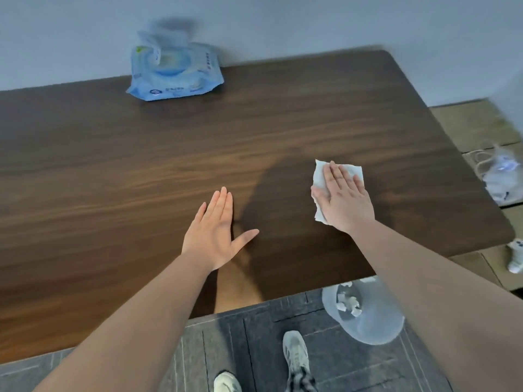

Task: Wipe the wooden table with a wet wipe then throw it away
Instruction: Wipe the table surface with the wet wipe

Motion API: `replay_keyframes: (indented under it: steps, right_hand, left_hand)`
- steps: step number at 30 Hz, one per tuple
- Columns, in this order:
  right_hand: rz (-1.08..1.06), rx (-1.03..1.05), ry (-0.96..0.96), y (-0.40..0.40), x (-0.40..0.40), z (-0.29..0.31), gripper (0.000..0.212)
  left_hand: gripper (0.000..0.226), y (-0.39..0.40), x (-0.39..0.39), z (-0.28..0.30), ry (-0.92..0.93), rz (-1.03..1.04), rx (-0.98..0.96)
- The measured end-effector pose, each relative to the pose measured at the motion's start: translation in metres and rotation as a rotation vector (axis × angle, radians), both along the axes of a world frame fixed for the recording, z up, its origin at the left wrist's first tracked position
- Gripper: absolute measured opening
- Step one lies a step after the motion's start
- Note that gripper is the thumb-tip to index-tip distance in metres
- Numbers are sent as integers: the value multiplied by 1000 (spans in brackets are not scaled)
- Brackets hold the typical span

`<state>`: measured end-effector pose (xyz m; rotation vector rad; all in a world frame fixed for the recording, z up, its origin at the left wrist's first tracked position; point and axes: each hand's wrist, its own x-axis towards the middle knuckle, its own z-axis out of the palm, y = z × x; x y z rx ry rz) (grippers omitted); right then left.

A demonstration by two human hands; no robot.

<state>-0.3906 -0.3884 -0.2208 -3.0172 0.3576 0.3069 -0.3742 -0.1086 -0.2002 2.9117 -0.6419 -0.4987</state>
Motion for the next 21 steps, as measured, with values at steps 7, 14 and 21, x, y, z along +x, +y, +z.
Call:
replay_keyframes:
  steps: [7,14,21]
  right_hand:
    - [-248,-15,2,-118,-26,0,68]
    - [-356,8,9,-151,-35,1,67]
    - [-353,35,10,-100,-46,3,67]
  left_hand:
    - [102,-93,12,-10,-49,-45,99]
    - [100,-95,10,-15,-73,-23,144]
    - [98,-83,12,-1,27,-24,64]
